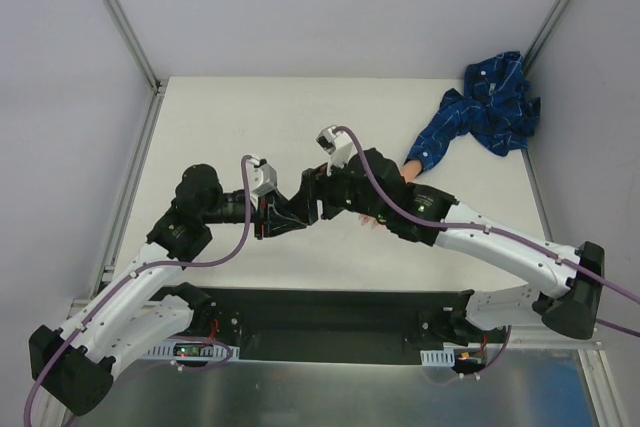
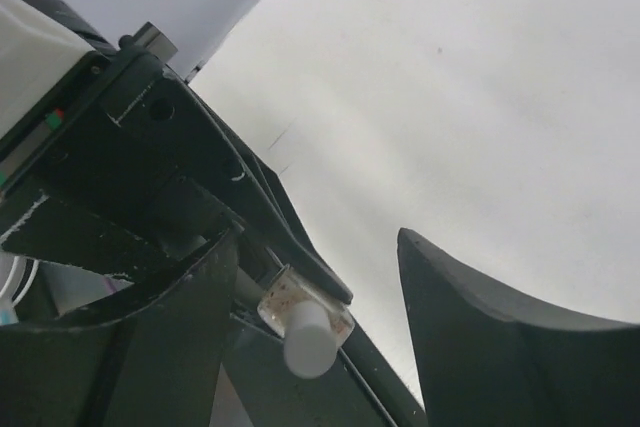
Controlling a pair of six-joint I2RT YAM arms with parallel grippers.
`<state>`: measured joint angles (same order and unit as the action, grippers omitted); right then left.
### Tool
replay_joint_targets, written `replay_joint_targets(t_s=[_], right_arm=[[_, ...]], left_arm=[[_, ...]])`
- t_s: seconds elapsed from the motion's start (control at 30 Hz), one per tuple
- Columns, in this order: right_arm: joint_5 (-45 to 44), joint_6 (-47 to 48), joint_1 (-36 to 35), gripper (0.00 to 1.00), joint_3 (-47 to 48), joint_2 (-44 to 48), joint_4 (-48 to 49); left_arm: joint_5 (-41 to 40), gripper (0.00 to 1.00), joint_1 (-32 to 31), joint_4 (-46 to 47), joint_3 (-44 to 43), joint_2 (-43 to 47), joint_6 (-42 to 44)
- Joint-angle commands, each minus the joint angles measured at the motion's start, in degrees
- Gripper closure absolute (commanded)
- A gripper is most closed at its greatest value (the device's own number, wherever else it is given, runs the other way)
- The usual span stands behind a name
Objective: Paint the nails
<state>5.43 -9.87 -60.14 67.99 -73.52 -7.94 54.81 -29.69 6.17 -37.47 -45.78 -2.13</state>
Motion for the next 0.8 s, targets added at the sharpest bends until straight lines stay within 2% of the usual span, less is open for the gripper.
replay_joint_targets(t_s=[0.0,0.17,0.23,0.27,0.53,0.7,0.77], right_arm=[[-25.36,-9.37,-6.2,0.32,6.62,2.76,-12.42],[-37.94,-17.1,-9.82,0.34,10.23,1.45,-19.56],[-40.14,-17.99,-10.79,0.38,10.59,0.66,-19.48],[-40.93,-18.6,-11.05,0.44,11.02,0.22,-19.48],[-43.75,-17.82,-12.9,0.53,17.88,-7.95,-19.83],[-41.82,-17.73,-12.9,0.71,17.19,-8.93,-18.87],[-39.72,-15.9,-12.64,0.95,14.56,-6.83,-14.94]], left_arm=[[-2.5,1.0,-0.63,2.88,-1.37,1.4,1.51],[-8.82,1.0,-0.63,2.26,-1.29,1.66,1.34],[-10.59,1.0,-0.63,2.0,-1.29,1.83,1.25],[-11.82,1.0,-0.72,1.91,-1.29,1.92,1.43],[-13.58,1.0,-0.98,1.65,-0.93,3.24,1.6],[-13.06,1.0,-1.16,1.56,-0.93,3.42,2.91],[-9.47,1.0,-1.24,1.56,-1.02,3.5,3.36]])
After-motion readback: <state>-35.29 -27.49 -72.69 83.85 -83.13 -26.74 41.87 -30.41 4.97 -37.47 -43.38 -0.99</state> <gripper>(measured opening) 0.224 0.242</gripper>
